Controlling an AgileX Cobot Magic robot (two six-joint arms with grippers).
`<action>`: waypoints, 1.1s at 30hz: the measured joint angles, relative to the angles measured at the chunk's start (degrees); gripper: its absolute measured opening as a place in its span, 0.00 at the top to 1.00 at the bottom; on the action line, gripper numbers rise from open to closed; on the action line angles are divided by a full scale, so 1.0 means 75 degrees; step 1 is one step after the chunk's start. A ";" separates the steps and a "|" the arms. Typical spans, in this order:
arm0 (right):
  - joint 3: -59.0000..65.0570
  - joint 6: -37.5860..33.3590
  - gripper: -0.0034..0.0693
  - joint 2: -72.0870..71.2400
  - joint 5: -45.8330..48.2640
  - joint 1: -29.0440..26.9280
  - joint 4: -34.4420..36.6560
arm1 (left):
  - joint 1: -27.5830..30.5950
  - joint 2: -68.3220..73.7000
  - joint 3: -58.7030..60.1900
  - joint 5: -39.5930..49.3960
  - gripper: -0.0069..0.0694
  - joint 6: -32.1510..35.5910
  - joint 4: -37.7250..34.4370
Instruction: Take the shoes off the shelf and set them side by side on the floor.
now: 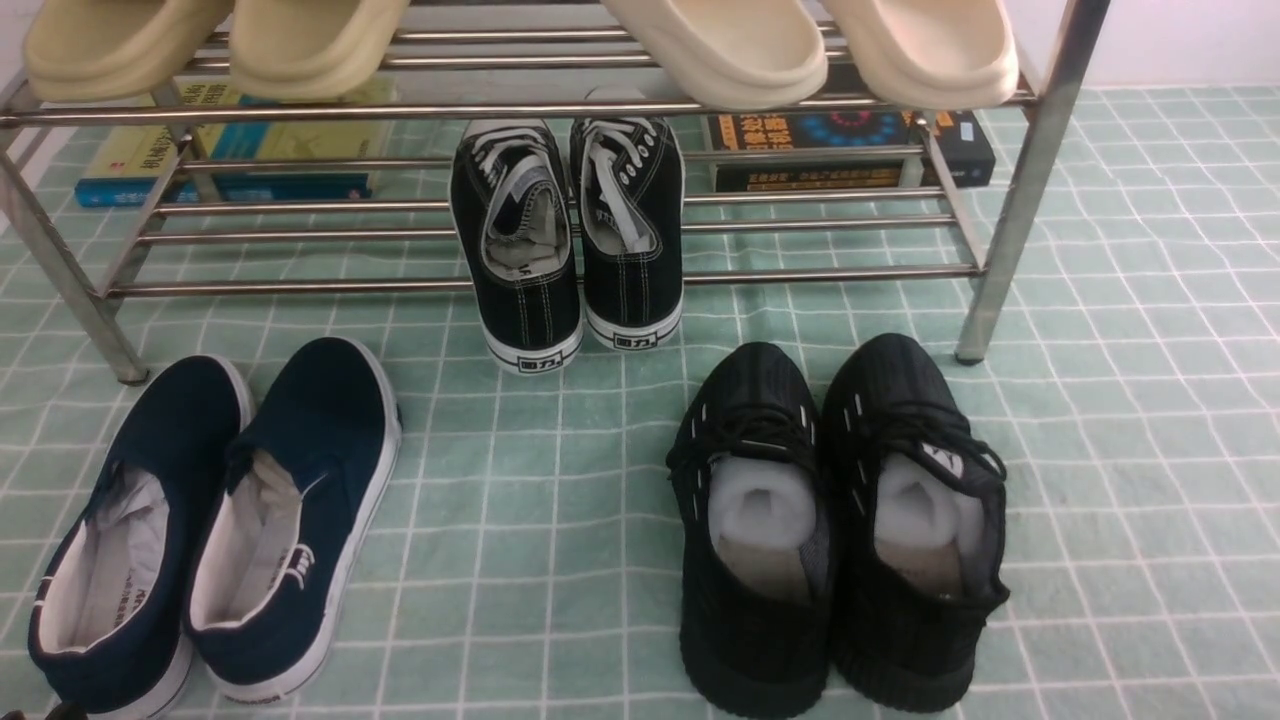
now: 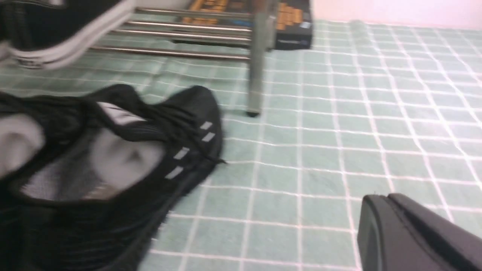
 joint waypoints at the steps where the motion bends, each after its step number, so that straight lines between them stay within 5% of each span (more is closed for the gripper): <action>1: 0.0145 0.0000 0.92 -0.0138 0.0007 -0.0163 0.0000 | 0.0000 0.0000 0.0000 0.0000 0.59 0.0000 0.0000; 9: 0.0718 -0.0007 0.90 -0.0792 0.0552 -0.1161 0.0183 | 0.0000 0.0000 0.0000 0.0000 0.59 0.0000 0.0000; 33: 0.0643 -0.0007 0.85 -0.0792 0.0986 -0.0382 0.0115 | 0.0000 0.0000 0.0000 0.0000 0.59 0.0000 0.0000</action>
